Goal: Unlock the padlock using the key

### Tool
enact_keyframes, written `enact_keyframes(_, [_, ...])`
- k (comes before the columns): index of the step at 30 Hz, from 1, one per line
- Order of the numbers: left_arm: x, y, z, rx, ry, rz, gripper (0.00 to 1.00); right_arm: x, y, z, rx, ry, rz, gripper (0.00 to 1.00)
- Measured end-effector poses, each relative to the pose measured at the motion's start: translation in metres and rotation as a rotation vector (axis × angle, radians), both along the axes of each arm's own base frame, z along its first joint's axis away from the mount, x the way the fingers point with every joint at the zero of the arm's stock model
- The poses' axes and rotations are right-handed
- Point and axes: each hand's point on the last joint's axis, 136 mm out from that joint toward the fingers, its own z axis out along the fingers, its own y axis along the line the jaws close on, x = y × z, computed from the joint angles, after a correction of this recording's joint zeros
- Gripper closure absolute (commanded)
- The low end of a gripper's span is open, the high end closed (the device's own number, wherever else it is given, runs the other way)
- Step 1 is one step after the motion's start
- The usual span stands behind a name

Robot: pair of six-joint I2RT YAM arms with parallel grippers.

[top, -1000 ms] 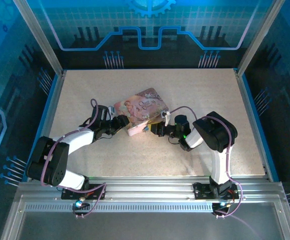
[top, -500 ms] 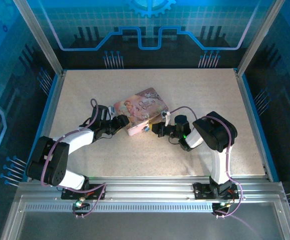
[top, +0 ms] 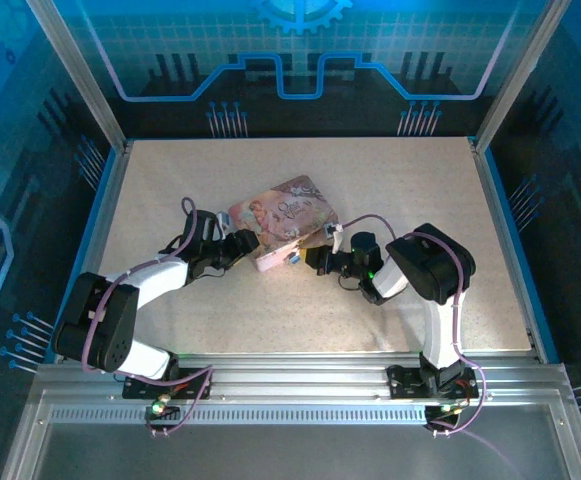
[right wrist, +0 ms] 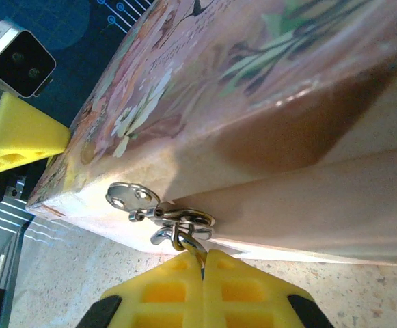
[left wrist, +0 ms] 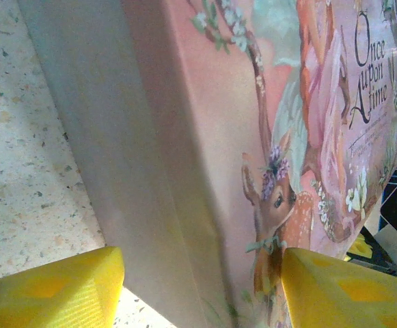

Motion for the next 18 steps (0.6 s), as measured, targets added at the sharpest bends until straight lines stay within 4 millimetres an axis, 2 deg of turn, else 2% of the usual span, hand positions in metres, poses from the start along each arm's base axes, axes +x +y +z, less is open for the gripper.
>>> enact_keyframes(18, [0.000, -0.001, -0.001, -0.015, -0.015, 0.007, 0.37, 0.006, -0.015, 0.002, 0.082, 0.104, -0.089, 1.00])
